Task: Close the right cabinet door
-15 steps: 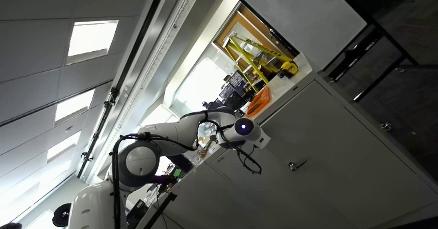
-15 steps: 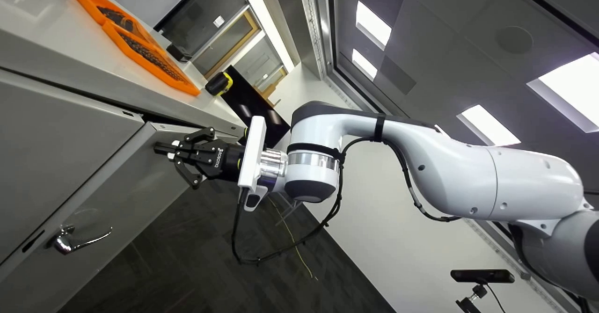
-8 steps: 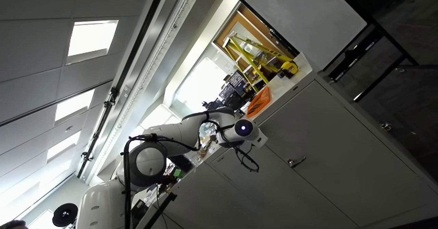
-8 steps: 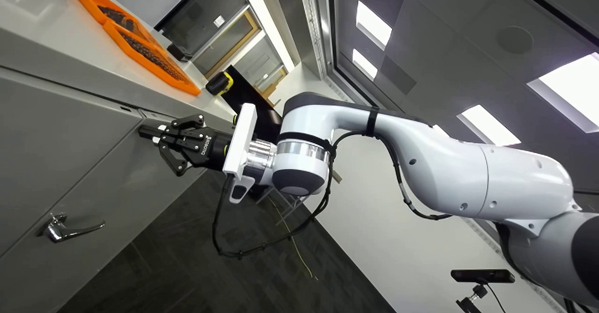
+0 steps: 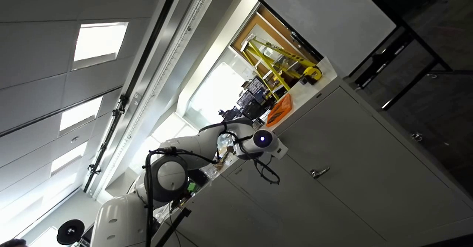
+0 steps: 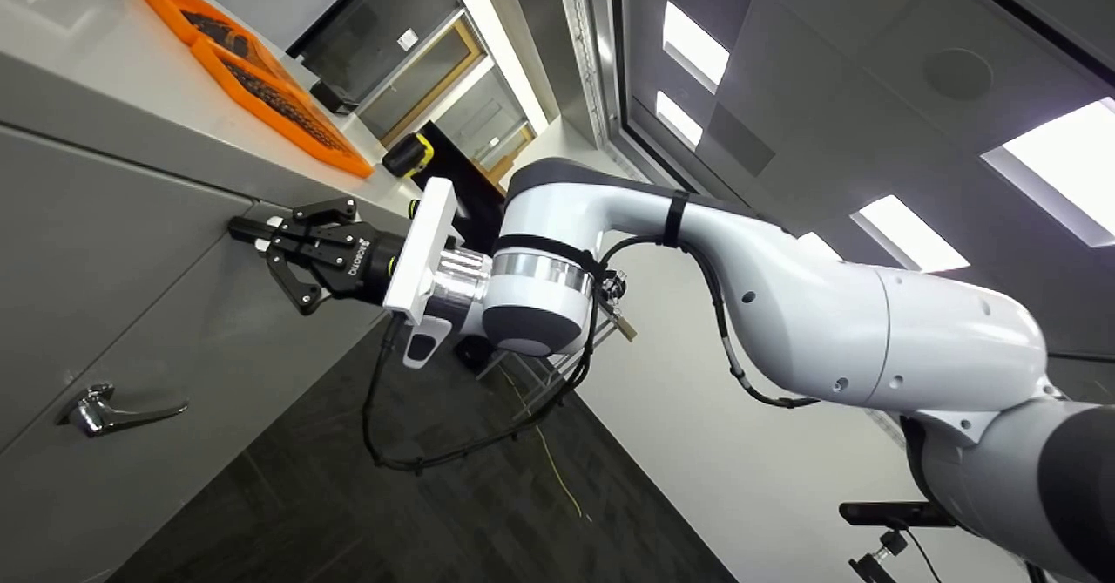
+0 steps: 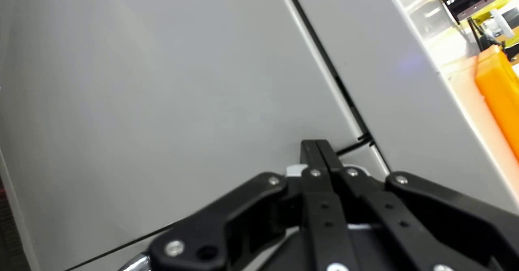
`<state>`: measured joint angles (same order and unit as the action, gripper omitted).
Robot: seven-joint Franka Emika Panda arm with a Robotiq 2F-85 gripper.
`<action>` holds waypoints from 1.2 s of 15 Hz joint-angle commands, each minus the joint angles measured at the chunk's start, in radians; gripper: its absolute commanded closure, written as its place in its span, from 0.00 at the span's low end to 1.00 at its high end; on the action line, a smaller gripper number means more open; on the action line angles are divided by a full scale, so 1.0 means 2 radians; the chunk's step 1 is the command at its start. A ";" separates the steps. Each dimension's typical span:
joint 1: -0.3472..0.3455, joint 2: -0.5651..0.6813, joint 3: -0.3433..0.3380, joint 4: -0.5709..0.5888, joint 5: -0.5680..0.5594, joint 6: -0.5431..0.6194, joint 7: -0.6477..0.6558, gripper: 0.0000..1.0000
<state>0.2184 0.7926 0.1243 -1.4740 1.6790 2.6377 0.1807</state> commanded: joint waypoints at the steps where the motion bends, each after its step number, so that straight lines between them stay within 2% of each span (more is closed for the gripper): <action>1: 0.012 0.013 0.002 0.025 -0.018 0.019 -0.003 0.95; 3: 0.012 -0.009 -0.003 -0.008 -0.056 0.012 -0.006 0.95; 7: 0.006 -0.079 -0.019 -0.116 -0.185 -0.012 0.014 0.96; 14: 0.010 -0.236 -0.070 -0.289 -0.457 -0.036 0.090 0.96; 18: -0.011 -0.310 -0.068 -0.347 -0.576 -0.052 0.116 0.97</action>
<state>0.2224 0.3112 -0.0168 -2.0522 0.6434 2.5776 0.3672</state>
